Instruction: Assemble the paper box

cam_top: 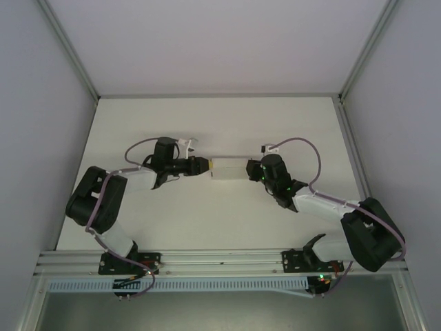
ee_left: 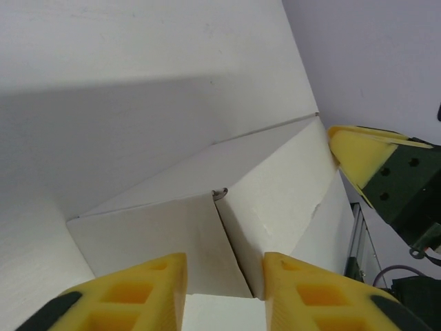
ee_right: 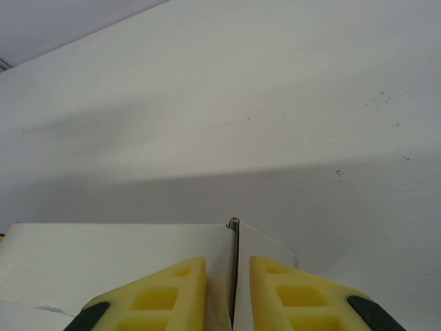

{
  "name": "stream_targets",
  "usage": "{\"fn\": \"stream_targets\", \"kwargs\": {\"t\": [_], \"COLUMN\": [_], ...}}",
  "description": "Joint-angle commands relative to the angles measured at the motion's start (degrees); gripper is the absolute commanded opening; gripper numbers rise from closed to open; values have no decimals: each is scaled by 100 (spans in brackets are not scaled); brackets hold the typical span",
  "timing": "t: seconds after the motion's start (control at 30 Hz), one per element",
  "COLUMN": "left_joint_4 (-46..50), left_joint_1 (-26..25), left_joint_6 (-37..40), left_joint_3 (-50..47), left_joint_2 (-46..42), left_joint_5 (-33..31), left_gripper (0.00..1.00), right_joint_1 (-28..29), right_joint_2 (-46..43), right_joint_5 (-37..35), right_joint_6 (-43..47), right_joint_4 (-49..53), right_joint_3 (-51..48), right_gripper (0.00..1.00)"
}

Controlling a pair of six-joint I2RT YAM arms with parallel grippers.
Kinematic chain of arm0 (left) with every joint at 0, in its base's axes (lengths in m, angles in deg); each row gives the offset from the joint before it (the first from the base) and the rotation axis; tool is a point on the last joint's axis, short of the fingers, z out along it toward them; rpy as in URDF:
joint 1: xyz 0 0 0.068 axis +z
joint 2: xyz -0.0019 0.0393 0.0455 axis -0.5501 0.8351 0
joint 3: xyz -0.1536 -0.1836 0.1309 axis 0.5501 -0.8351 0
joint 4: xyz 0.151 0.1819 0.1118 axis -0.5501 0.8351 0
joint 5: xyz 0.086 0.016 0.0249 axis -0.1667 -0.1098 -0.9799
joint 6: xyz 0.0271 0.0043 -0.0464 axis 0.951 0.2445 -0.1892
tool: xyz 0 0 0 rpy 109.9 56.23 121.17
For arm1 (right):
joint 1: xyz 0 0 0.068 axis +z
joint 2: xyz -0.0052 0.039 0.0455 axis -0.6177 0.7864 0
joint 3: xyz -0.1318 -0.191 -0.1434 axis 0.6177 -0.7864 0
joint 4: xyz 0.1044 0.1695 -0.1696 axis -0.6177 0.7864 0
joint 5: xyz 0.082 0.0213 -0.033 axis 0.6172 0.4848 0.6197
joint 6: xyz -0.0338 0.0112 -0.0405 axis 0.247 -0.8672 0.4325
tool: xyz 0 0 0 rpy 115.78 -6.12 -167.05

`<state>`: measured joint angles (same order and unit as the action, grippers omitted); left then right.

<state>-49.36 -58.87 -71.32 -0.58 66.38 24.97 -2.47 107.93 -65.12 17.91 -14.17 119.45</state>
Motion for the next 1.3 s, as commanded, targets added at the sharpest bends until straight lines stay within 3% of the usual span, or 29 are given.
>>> {"fn": "stream_targets", "kwargs": {"t": [0.0, 0.1, 0.13, 0.27, 0.33, 0.6, 0.63, 0.73, 0.8, 0.9, 0.97, 1.07, 1.13, 1.17, 1.23, 1.27], "left_joint_4": [917, 1099, 1140, 1169, 1188, 1379, 1455, 1764, 1923, 2176, 2387, 2679, 2816, 2888, 3111, 3294], "left_joint_1": [-34, -25, -26, -26, -26, -34, -41, -43, -59, -78, -81, -78, -76, -74, -70, -65], "left_joint_6": [-13, -7, -4, -42, -31, 26, 54, 134, 210, 336, 458, 581, 678, 720, 843, 904], "left_joint_3": [-445, -467, -478, -515, -504, -299, -227, 109, 386, 831, 1139, 1589, 1837, 1945, 2118, 2190], "left_joint_2": [627, 734, 752, 766, 803, 622, 542, 340, 201, -54, -231, -438, -540, -592, -706, -785], "left_joint_5": [-539, -739, -792, -867, -870, -867, -872, -957, -978, -1007, -1071, -1238, -1287, -1302, -1449, -1627], "left_gripper": [26, 3, 0, 0, 0, 0, 5, 25, 26, 45, 50, 68, 74, 81, 100, 100], "right_joint_1": [-65, -127, -135, -209, -241, -264, -264, -264, -264, -268, -281, -271, -280, -289, -299, -306], "right_joint_2": [294, 359, 407, 745, 943, 786, 675, 351, 195, 38, 27, 77, 119, 128, 103, 89], "right_joint_5": [126, 134, 153, 201, 314, 498, 492, 402, 279, 222, 225, 93, 40, -13, 10, 90], "right_joint_6": [-142, -132, -67, 263, 410, 490, 488, 379, 301, 213, 221, 234, 335, 364, 522, 688], "right_joint_4": [753, 575, 411, -797, -1392, -1364, -1143, -120, 363, 791, 1056, 1554, 1797, 1894, 2040, 2086], "right_joint_3": [-434, -623, -736, -1352, -1598, -1499, -1395, -885, -584, -143, 225, 861, 1232, 1413, 1683, 1811], "right_gripper": [20, 15, 12, 1, 0, 0, 0, 20, 36, 44, 51, 56, 63, 69, 70, 76]}}
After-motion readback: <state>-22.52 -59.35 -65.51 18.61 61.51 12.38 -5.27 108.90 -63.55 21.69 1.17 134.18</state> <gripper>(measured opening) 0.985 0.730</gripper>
